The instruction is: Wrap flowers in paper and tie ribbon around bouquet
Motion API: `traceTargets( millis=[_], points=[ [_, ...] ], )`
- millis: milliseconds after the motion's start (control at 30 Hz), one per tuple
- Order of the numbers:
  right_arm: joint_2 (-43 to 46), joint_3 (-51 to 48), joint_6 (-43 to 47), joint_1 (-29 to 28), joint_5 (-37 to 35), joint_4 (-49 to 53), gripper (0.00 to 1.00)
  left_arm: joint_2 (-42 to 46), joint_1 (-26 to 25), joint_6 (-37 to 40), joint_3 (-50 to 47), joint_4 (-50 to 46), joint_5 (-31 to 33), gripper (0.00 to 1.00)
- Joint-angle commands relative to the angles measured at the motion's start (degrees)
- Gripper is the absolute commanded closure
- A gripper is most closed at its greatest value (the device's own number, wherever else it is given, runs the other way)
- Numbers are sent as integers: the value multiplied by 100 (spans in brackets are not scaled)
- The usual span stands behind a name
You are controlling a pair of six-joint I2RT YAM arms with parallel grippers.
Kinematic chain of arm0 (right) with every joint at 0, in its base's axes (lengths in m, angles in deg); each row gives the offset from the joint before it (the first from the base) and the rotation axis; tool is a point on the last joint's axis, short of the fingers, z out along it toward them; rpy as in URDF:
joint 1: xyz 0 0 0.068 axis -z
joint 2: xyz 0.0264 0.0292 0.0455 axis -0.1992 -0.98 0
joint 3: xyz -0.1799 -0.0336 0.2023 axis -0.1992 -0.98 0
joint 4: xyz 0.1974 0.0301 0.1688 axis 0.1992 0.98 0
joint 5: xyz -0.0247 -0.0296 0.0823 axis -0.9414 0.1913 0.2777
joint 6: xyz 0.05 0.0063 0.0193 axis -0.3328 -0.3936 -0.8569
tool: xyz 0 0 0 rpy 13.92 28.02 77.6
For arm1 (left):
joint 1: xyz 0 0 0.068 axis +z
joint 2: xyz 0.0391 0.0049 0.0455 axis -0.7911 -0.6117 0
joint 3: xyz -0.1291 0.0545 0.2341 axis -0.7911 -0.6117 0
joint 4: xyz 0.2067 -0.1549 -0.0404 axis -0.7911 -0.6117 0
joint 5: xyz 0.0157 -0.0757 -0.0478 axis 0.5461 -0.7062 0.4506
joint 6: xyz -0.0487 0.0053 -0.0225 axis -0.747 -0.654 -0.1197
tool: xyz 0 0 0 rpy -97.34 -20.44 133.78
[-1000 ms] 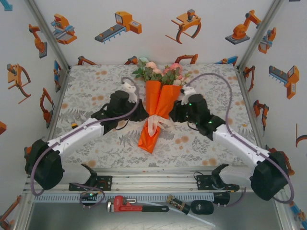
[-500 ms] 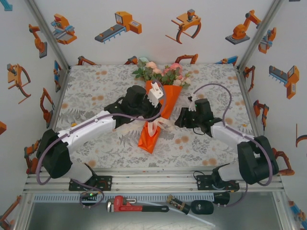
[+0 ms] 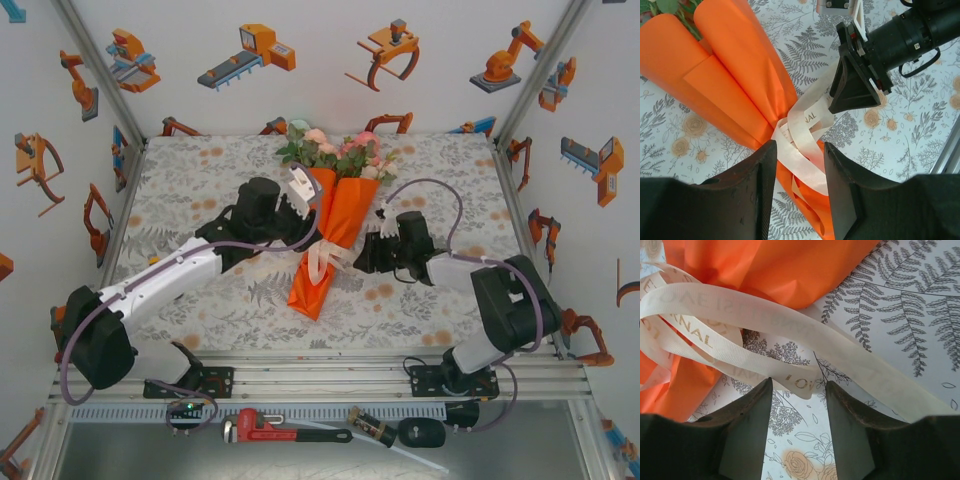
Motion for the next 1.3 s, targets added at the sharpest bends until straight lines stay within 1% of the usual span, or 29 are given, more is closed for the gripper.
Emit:
traceTargets(
  millis=[0,67,133,200,267,367,467,533,667,833,900,1100,1200,1267],
  points=[
    [-3,48,98,-43,365,-183,66,124,24,-97,-69,186,-173,56],
    [15,18,116,-60,319,-173,76,128,31,-108,-87,227,-162,56],
    [68,23,141,-52,244,-120,90,144,31,-41,-131,279,-170,56],
    [229,106,136,-57,270,-15,100,209,31,126,-227,370,-237,55],
    [458,259,131,-101,273,205,100,299,15,395,-375,503,-378,52],
    [912,685,343,-309,117,856,100,405,14,842,-562,747,-920,48],
    [1131,1112,577,-461,135,1330,100,339,-10,1117,-672,1092,-1077,45],
    [1190,1320,668,-499,235,1510,100,214,9,1170,-643,1206,-984,42],
    [1253,1603,896,-616,385,1785,100,-116,52,1123,-529,1359,-976,32],
    [1230,1787,1092,-753,544,1952,100,-504,132,972,-562,1767,-1288,33],
    [1192,1881,1168,-807,573,2042,100,-644,159,889,-538,1871,-1322,35],
    [1083,2128,1295,-922,591,2278,100,-912,215,720,-521,2199,-1440,52],
    [1050,2190,1290,-940,516,2291,99,-962,213,675,-532,2273,-1526,73],
    [1028,2233,1274,-962,463,2293,95,-970,213,592,-546,2340,-1457,92]
  ],
)
